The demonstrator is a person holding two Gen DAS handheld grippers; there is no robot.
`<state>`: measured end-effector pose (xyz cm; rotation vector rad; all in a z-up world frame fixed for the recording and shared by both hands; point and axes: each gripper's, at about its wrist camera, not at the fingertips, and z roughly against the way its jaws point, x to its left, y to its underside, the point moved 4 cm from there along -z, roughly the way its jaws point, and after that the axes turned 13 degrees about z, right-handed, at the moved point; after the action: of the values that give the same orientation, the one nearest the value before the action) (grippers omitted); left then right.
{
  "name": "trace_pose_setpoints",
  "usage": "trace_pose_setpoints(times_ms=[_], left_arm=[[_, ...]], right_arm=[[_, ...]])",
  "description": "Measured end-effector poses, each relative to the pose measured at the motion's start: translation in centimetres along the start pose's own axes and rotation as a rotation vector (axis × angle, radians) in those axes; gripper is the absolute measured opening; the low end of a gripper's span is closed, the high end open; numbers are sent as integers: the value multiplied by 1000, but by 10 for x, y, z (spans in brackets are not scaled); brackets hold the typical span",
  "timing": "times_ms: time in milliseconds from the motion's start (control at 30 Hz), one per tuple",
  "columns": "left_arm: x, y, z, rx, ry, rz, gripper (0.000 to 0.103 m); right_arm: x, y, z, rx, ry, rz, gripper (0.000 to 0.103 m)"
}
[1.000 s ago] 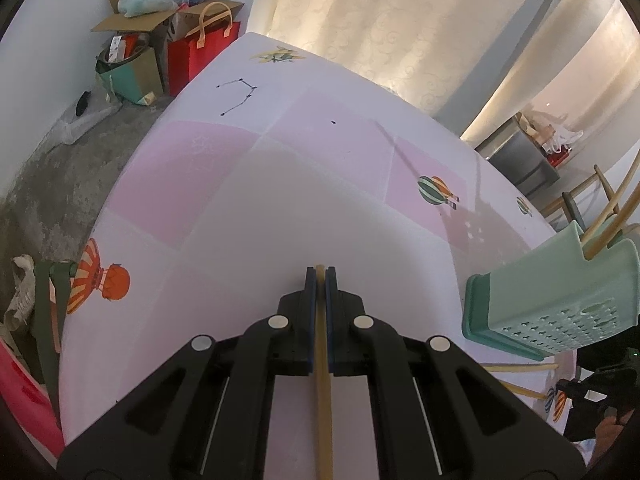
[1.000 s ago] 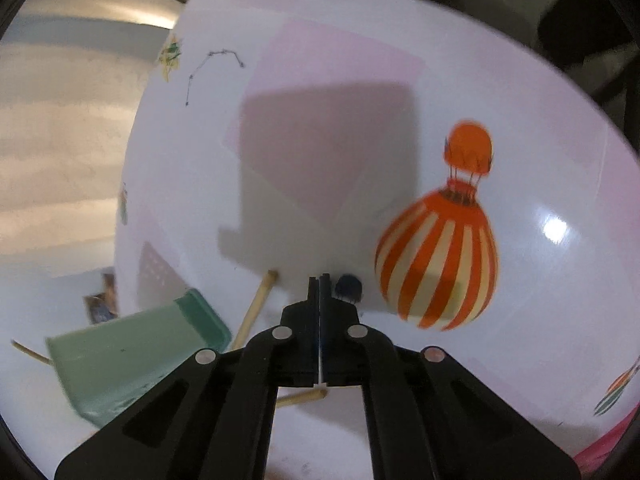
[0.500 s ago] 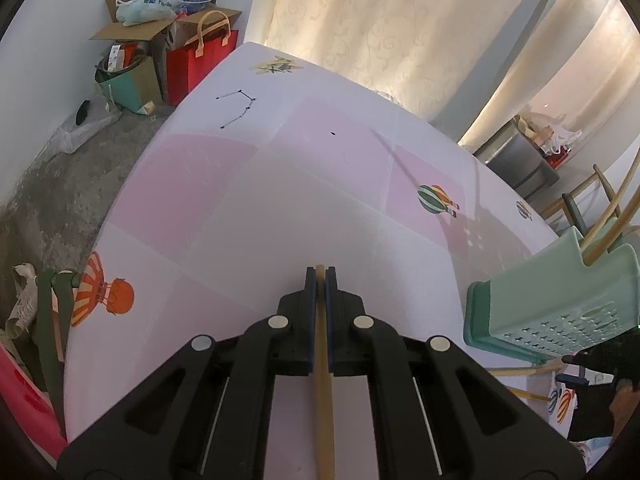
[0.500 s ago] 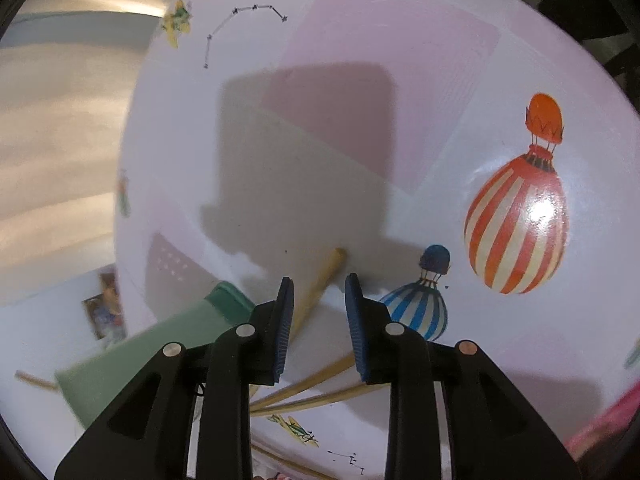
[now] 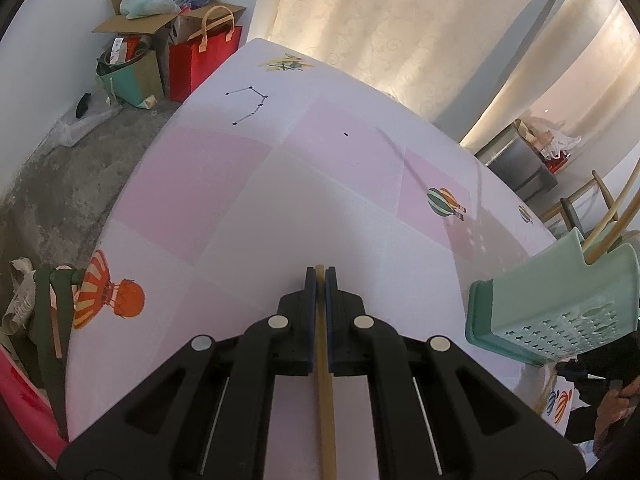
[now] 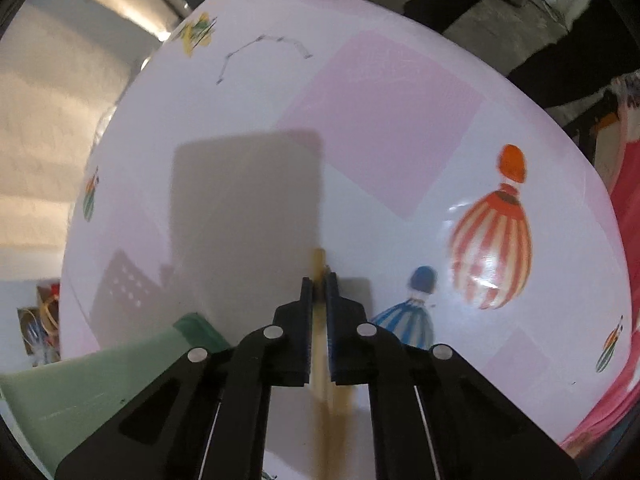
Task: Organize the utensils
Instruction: 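Lift the wooden chopstick with the right tool while the left tool holds its chopstick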
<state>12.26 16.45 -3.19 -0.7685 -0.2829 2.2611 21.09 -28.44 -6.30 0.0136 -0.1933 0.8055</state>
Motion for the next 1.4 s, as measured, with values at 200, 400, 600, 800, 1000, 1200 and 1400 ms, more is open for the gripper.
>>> trace_pose_setpoints(times_ms=[200, 400, 600, 800, 1000, 1200, 1400], left_arm=[[4, 1, 3, -3, 3, 0, 3], [3, 4, 4, -3, 0, -10, 3], [0, 9, 6, 4, -6, -22, 3], [-4, 11, 10, -3, 11, -35, 3], [-16, 13, 30, -35, 77, -77, 3], [-37, 16, 78, -119, 166, -162, 2], [-49, 10, 105, -132, 209, -179, 2]], right_arm=[[-36, -2, 2, -54, -152, -11, 6], [-59, -6, 4, -103, -252, 60, 6], [-72, -4, 20, -162, -324, 91, 6], [-68, -3, 73, -279, -400, 180, 6], [-57, 3, 128, -379, -491, 256, 6], [-40, 20, 185, -484, -597, 333, 0], [-28, 38, 191, -482, -594, 415, 0]])
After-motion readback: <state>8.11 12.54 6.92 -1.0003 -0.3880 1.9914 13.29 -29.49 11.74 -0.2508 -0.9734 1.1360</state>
